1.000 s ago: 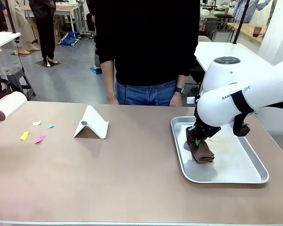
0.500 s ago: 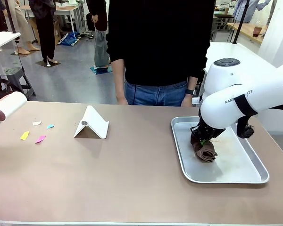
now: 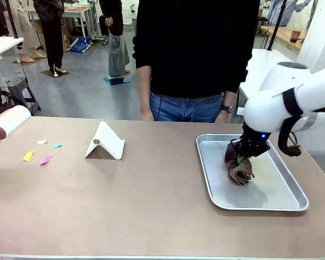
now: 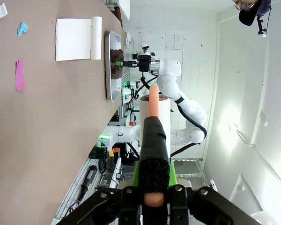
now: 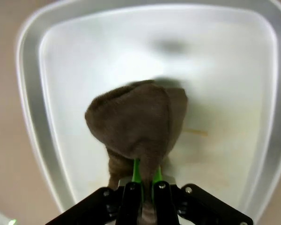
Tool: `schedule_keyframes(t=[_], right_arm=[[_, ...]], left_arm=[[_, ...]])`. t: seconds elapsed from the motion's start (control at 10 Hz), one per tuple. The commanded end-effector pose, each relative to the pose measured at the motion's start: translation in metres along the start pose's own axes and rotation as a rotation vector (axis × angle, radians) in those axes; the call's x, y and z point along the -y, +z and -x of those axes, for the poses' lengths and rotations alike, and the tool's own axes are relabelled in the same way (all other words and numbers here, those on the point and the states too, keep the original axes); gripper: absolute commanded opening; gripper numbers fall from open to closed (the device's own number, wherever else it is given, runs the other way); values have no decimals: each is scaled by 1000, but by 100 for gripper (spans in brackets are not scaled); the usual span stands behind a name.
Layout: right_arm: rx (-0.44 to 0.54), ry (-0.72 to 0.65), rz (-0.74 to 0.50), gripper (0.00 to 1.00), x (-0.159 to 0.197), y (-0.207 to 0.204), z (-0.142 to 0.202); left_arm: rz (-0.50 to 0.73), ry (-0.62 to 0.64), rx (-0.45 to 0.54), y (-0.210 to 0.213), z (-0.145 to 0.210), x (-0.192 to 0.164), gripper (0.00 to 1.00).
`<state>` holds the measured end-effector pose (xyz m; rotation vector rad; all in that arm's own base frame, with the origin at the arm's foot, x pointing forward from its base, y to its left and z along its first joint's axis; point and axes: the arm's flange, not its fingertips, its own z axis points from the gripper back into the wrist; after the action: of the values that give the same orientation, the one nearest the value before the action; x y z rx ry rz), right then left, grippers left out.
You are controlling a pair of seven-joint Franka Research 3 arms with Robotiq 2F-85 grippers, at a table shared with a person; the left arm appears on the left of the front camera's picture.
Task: Clean the surface of the table.
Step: If a person points to the right, clean the right side of the table with your right hand, and if they point to the left, clean the left side with your left hand.
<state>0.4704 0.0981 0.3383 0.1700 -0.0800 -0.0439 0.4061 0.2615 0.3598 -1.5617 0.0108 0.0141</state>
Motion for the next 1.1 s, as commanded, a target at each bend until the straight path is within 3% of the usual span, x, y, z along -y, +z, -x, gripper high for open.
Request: schedule_keyframes(t=[0.0,0.3,0.5,1.0], right_arm=[[-30,9,-318,7,40,26,9],[-9,-68,-656,7,101,42,12],[58,-115,-866,7,154,57,23],[196,-148,-1211,7,278,64,64]], left_arm=[[5,-19,-6,1,5,3,0],[5,-19,-6,1,5,3,0],[5,-19,-6,1,5,3,0],[5,-19,-6,1,5,3,0]])
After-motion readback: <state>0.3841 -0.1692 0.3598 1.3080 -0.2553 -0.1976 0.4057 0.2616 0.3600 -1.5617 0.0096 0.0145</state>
